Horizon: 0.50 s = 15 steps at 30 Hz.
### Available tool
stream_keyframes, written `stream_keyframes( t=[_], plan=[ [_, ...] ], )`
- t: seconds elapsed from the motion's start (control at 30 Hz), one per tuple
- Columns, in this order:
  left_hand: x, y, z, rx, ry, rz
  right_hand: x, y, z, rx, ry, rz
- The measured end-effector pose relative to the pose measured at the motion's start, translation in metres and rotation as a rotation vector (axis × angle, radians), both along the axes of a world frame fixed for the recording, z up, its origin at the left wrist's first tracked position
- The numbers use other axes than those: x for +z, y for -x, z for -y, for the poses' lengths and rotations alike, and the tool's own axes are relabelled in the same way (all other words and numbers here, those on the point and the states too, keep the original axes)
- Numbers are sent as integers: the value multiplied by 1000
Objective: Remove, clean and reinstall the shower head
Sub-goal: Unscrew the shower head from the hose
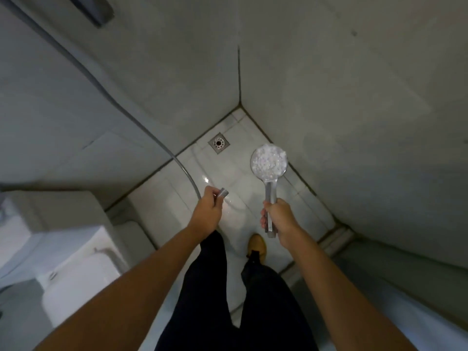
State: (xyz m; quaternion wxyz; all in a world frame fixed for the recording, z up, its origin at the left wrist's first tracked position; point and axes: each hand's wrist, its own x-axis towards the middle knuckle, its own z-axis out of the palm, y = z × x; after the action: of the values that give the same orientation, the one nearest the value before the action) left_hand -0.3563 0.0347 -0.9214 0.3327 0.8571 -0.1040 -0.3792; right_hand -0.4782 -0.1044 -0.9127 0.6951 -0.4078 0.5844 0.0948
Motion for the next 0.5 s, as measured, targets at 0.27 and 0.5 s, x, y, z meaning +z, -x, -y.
stream_keyframes(
  t=[0.27, 0.5],
  plan=[
    [-98, 10, -17, -141, -225, -68, -91, 27, -9, 33, -60, -116],
    [-216, 4, -33, -174, -242, -115, -202, 28, -28, 15, -96, -166]
  ],
)
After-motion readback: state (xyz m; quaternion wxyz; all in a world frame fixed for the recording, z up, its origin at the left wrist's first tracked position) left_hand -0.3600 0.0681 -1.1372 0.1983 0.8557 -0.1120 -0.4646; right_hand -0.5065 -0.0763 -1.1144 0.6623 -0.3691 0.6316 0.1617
